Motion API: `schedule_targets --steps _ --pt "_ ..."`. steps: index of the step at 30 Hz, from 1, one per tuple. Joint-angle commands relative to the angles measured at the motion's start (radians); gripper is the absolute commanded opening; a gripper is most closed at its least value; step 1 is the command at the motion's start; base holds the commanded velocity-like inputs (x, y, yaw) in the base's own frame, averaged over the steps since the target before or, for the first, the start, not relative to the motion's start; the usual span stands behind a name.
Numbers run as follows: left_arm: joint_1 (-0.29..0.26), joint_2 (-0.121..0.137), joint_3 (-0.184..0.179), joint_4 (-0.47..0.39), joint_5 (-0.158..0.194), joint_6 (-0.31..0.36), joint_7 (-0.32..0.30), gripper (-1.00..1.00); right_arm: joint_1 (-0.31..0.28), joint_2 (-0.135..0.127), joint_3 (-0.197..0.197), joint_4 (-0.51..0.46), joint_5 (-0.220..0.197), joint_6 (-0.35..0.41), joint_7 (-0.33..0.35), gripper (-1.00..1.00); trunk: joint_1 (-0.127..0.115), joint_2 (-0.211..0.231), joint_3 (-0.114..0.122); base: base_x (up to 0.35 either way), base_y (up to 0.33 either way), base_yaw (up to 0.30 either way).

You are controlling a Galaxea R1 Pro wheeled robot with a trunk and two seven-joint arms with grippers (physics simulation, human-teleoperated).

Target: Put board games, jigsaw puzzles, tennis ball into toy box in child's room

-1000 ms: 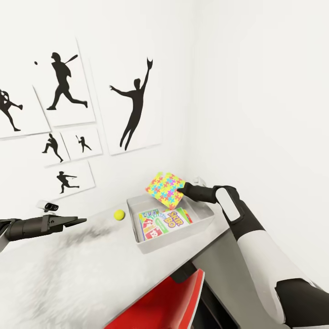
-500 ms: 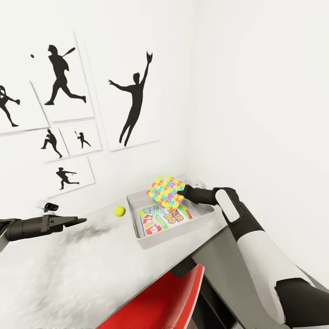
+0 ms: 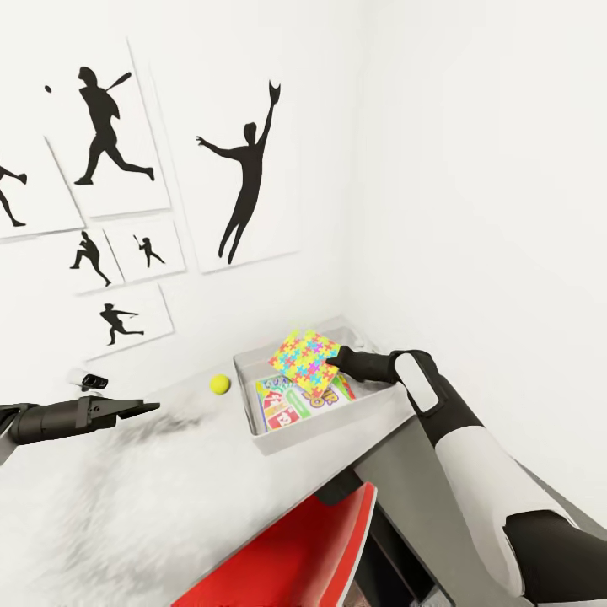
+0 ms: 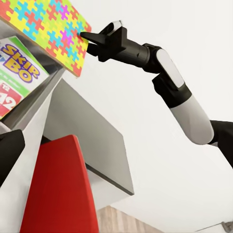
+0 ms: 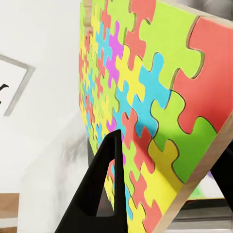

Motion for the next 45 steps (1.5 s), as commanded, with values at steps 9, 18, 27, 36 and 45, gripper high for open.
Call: schedule_targets --steps 9,18,27,36,45 --pt "-0.001 0.001 -0.004 0.0 0.004 0.011 -0.002 1.0 -0.001 0.0 -0.002 0.039 0.004 -0.005 0.008 -1.0 0.001 -0.002 -0.017 0.0 0.0 0.0" --pt "-0.001 0.0 -0.004 0.0 0.004 0.01 -0.001 1.0 -0.001 0.0 -0.005 0.04 0.003 -0.006 0.009 -1.0 0.001 -0.002 -0.032 0.0 0.0 0.0" --pt "-0.001 0.0 -0.004 0.0 0.004 0.01 -0.001 1.0 -0.001 0.005 -0.017 0.04 0.004 -0.011 0.011 -1.0 0.001 -0.002 -0.045 0.0 0.0 0.0" --pt "-0.001 0.001 -0.004 0.0 0.004 0.01 -0.001 1.0 -0.001 0.005 -0.017 0.04 0.005 -0.011 0.009 1.0 0.001 -0.002 -0.046 0.0 0.0 0.0" --pt "-0.001 0.001 -0.004 0.0 0.004 0.01 -0.001 1.0 -0.001 -0.004 -0.017 0.04 0.003 -0.011 0.012 1.0 0.001 -0.002 -0.046 0.0 0.0 0.0"
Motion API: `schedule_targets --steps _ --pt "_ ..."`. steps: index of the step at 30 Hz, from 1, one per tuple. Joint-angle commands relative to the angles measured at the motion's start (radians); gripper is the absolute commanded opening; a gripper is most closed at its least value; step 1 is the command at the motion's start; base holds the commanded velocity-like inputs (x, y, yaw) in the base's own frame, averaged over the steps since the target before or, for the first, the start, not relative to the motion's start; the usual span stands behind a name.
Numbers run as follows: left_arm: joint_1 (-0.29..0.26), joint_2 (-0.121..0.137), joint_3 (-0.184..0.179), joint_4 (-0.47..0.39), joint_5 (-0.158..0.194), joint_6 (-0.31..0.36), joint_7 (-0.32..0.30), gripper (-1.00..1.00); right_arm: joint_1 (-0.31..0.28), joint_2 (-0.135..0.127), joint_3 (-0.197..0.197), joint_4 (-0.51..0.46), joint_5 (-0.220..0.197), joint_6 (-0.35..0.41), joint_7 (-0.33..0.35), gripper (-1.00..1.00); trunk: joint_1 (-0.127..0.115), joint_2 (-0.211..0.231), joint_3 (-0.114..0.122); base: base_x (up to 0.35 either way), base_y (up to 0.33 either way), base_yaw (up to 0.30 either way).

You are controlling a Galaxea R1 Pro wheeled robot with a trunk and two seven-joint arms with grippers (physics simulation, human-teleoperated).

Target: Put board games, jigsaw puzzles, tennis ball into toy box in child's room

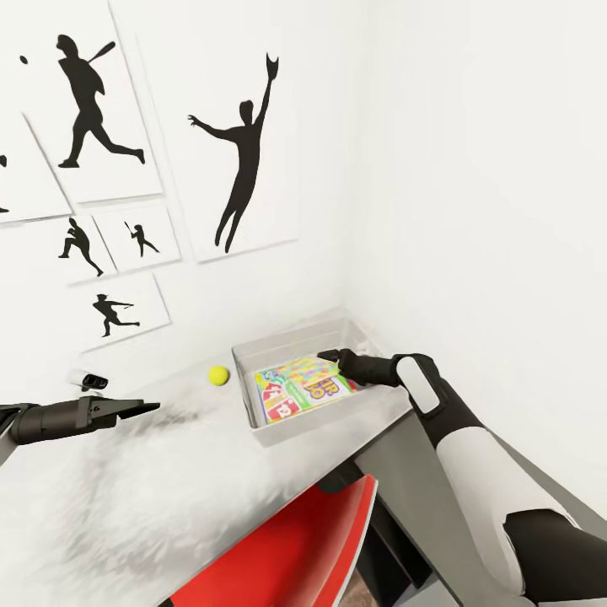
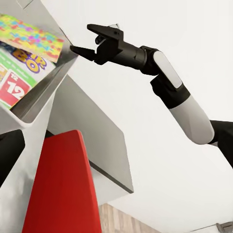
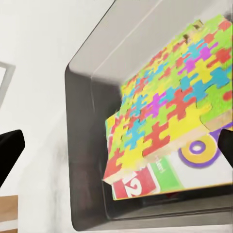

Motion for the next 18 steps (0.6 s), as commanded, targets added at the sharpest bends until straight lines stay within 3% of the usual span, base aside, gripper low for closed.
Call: schedule_targets --steps 1,10,18 --pt "-0.001 0.001 -0.004 0.0 0.004 0.011 -0.003 1.0 -0.001 0.0 -0.001 0.0 0.007 0.003 0.006 1.0 0.001 -0.002 -0.002 0.0 0.0 0.0" --pt "-0.001 0.001 -0.004 0.0 0.004 0.011 -0.003 1.0 -0.001 -0.007 -0.005 -0.005 0.008 0.004 0.011 1.0 0.001 -0.002 -0.002 0.0 0.0 0.0" --pt "-0.001 0.001 -0.004 0.0 0.004 0.011 -0.003 1.0 0.003 -0.017 -0.043 -0.012 0.009 0.006 0.013 1.0 0.001 -0.002 -0.002 0.0 0.0 0.0"
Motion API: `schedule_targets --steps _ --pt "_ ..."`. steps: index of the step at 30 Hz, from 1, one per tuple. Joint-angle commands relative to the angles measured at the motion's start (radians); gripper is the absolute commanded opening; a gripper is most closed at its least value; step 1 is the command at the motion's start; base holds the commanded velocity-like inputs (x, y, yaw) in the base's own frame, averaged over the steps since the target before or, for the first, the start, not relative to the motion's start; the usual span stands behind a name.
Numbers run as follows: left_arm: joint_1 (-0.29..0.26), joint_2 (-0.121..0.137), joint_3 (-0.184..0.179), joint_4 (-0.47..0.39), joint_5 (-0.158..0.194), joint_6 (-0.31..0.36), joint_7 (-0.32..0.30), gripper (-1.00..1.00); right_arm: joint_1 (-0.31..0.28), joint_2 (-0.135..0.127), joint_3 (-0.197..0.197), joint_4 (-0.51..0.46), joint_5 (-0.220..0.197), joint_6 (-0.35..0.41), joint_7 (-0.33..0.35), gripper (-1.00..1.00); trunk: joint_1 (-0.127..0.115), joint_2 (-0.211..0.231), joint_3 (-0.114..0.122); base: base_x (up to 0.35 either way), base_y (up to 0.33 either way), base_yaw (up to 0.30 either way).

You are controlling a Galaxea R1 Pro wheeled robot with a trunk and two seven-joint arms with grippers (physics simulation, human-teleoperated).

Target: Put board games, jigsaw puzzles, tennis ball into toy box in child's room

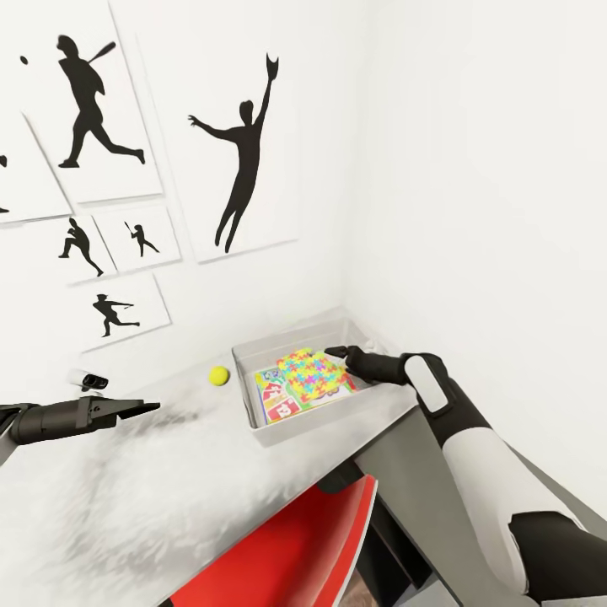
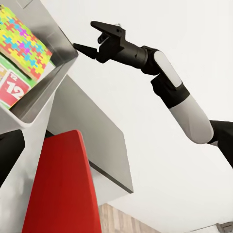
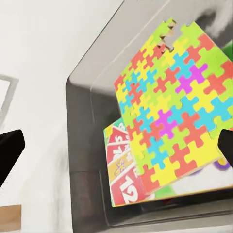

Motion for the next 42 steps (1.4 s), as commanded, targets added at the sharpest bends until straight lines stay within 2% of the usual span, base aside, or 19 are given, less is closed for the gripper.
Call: schedule_targets --steps 1,10,18,29,42 --pt "-0.001 0.001 -0.004 0.0 0.004 0.011 -0.003 1.0 0.002 -0.001 -0.001 -0.004 0.007 0.002 0.008 1.0 0.001 -0.002 -0.001 0.0 0.0 0.0" --pt "-0.001 0.002 -0.004 0.0 0.004 0.011 -0.003 1.0 0.032 0.005 0.005 -0.138 0.011 0.005 0.003 1.0 0.001 -0.002 0.012 -0.006 0.0 0.053" --pt "-0.001 0.002 -0.004 0.0 0.004 0.011 -0.004 1.0 0.034 0.02 0.013 -0.147 0.019 0.001 -0.004 1.0 0.001 -0.002 0.025 -0.085 0.005 0.147" --pt "-0.001 0.002 -0.004 0.0 0.004 0.011 -0.003 1.0 0.034 0.019 0.012 -0.152 0.019 -0.001 -0.002 1.0 0.001 -0.002 0.029 -0.069 0.037 0.044" --pt "-0.001 0.001 -0.004 0.0 0.004 0.01 -0.003 1.0 0.036 0.017 0.009 -0.21 0.017 0.008 -0.001 1.0 0.001 -0.002 0.029 -0.012 0.0 0.0"
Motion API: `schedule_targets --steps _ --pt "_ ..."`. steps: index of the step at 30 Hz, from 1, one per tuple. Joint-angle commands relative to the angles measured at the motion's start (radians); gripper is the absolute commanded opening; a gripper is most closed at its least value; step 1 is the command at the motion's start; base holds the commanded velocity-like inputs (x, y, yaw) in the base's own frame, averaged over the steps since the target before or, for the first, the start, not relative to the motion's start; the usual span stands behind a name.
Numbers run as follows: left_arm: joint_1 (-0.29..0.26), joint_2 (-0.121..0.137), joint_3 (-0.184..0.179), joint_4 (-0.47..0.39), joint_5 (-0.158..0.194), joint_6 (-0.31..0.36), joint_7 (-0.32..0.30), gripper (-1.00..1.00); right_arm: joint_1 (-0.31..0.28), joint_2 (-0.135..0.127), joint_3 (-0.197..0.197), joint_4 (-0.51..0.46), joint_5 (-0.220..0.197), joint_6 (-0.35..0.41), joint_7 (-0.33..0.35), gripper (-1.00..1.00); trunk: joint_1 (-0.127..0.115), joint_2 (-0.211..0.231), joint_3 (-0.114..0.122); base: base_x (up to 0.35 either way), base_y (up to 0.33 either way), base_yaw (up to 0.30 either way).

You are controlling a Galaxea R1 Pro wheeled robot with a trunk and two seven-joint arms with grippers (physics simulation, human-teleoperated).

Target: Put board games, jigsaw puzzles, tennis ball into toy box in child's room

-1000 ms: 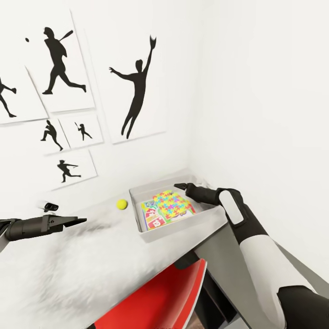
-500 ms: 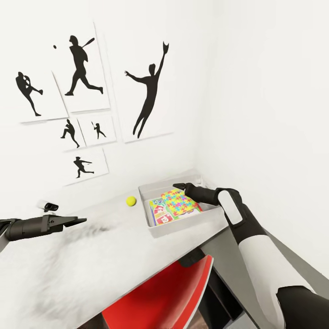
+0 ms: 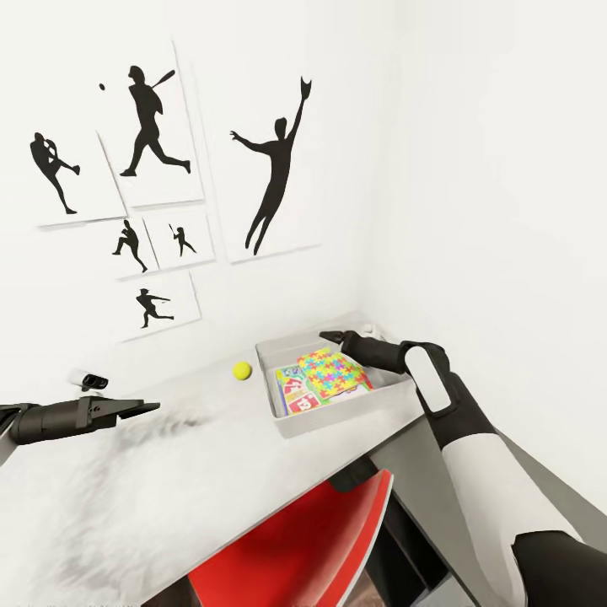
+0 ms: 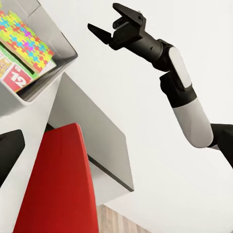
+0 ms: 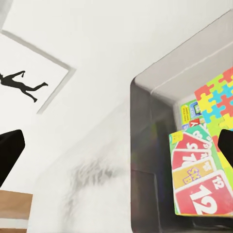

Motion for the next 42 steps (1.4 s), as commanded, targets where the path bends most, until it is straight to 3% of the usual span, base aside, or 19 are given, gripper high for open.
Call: schedule_targets --steps 1,7,12,15,20,25,27,28,32,37,42 --pt "-0.001 0.002 -0.004 0.0 0.004 0.011 -0.003 1.0 -0.001 -0.001 -0.002 -0.001 0.006 0.005 0.007 1.0 0.001 -0.002 -0.002 0.0 0.0 0.0" --pt "-0.001 0.002 -0.004 0.0 0.004 0.01 -0.003 1.0 0.033 -0.011 -0.005 -0.079 -0.002 0.021 0.014 1.0 0.001 -0.002 -0.002 0.0 0.0 0.0" --pt "-0.001 0.002 -0.004 0.0 0.004 0.01 -0.003 1.0 0.137 -0.015 -0.023 -0.278 -0.004 0.112 0.015 1.0 0.001 -0.002 -0.002 0.0 0.0 -0.055" --pt "-0.001 0.002 -0.004 0.0 0.004 0.01 -0.003 1.0 0.223 -0.016 -0.078 -0.409 -0.006 0.168 0.016 1.0 0.001 -0.002 -0.002 0.0 0.0 -0.13" --pt "-0.001 0.002 -0.005 0.0 0.004 0.008 -0.003 1.0 0.38 -0.017 -0.215 -0.551 -0.015 0.211 0.048 1.0 0.001 -0.002 -0.001 -0.038 0.066 -0.204" --pt "-0.001 0.002 -0.006 0.001 0.003 0.005 -0.003 1.0 0.563 -0.031 -0.376 -0.6 -0.02 0.211 0.282 1.0 0.001 -0.002 0.0 -0.05 0.141 -0.264" --pt "-0.001 0.002 -0.005 0.0 0.002 0.005 -0.003 1.0 0.597 -0.04 -0.416 -0.603 -0.02 0.211 0.352 1.0 0.001 -0.002 0.001 -0.016 0.052 -0.273" --pt "-0.001 0.002 -0.006 0.0 0.002 0.005 -0.003 1.0 0.63 -0.051 -0.452 -0.605 -0.02 0.211 0.422 1.0 0.001 -0.002 0.002 -0.016 0.035 -0.275" --pt "-0.001 0.002 -0.006 0.0 0.002 0.004 -0.003 1.0 0.721 -0.07 -0.528 -0.607 -0.019 0.206 0.609 1.0 0.001 -0.002 0.003 -0.088 0.104 -0.276" --pt "-0.001 0.002 -0.006 0.0 0.0 -0.002 -0.002 1.0 0.75 -0.073 -0.527 -0.608 -0.02 0.156 0.678 1.0 0.001 -0.002 0.006 -0.082 0.098 -0.277" --pt "-0.001 0.002 -0.006 0.0 0.004 -0.038 -0.004 1.0 0.763 -0.072 -0.474 -0.608 -0.021 0.092 0.694 1.0 0.001 -0.002 0.007 -0.014 0.108 -0.175"
